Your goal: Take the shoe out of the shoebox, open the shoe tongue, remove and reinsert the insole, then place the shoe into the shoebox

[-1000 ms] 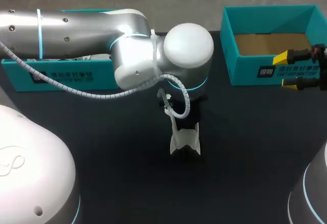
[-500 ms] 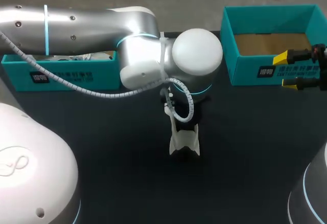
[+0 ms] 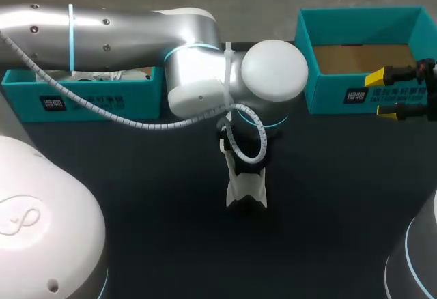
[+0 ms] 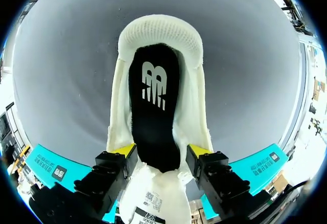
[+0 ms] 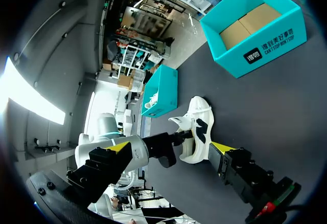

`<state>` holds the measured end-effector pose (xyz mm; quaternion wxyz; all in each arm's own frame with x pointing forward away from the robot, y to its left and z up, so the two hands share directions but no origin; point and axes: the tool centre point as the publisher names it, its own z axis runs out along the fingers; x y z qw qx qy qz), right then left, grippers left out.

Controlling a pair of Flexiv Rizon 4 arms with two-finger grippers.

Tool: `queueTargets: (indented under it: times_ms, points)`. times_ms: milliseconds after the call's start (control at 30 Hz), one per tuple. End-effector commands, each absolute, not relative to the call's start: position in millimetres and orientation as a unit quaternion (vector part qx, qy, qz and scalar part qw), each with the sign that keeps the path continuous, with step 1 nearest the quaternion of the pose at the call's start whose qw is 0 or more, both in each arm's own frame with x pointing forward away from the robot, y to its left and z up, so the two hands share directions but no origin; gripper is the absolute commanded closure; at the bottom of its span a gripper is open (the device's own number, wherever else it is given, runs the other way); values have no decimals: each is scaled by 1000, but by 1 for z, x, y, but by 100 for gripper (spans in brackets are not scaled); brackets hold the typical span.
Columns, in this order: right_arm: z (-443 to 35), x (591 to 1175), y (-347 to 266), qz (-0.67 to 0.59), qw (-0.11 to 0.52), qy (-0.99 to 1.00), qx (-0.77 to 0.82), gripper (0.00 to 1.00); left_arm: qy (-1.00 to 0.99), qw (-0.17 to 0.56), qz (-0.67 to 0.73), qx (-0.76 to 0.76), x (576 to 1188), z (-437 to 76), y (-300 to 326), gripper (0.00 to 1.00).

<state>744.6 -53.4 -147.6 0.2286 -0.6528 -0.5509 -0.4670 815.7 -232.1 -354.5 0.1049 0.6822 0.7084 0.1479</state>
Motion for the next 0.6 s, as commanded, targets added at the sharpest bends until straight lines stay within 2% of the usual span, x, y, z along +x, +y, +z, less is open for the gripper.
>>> queueTargets:
  times_ms: [33, 600]
  points:
    - [-147, 744, -53, -465, 228, -551, -654, 0, 708, 104, 151, 682, 813, -354, -232, 0]
    - [-147, 744, -53, -465, 228, -551, -654, 0, 713, 108, 141, 678, 820, -346, -228, 0]
